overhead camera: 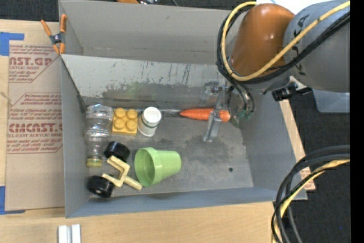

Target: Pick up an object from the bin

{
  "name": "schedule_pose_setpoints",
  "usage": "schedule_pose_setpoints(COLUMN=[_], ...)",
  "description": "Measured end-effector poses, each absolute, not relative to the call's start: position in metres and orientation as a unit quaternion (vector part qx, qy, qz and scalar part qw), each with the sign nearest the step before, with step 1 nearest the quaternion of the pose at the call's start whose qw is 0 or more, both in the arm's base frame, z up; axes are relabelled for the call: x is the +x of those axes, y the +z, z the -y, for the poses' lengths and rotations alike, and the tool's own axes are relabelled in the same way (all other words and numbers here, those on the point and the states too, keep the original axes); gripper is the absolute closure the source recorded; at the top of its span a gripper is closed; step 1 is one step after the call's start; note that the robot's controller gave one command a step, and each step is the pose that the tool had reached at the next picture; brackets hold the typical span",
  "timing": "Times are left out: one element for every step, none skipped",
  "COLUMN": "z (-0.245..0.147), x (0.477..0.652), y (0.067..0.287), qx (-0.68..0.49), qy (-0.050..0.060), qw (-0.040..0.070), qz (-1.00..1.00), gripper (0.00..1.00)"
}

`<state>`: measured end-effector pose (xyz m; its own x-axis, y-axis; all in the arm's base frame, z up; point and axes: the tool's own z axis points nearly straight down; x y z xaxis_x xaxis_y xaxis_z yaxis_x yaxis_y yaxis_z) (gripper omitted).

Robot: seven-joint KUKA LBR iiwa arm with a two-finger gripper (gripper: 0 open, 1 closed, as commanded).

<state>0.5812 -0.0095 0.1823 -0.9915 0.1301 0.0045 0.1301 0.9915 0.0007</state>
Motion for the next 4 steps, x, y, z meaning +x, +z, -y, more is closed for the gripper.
schedule_pose_setpoints(z=[0.015,0.023,0.029,0.054], x=[0.561,0.543,0.554,0.512], y=[0.091,0.203,0.216,0.167], qx=[-0.038,-0.073,-0.070,-0.007], qy=[-0.001,-0.001,-0.001,-0.001], qw=[0.005,0.000,-0.010,-0.006], qz=[0.999,0.997,0.997,1.000], gripper=[0.00,0.00,0.00,0.00])
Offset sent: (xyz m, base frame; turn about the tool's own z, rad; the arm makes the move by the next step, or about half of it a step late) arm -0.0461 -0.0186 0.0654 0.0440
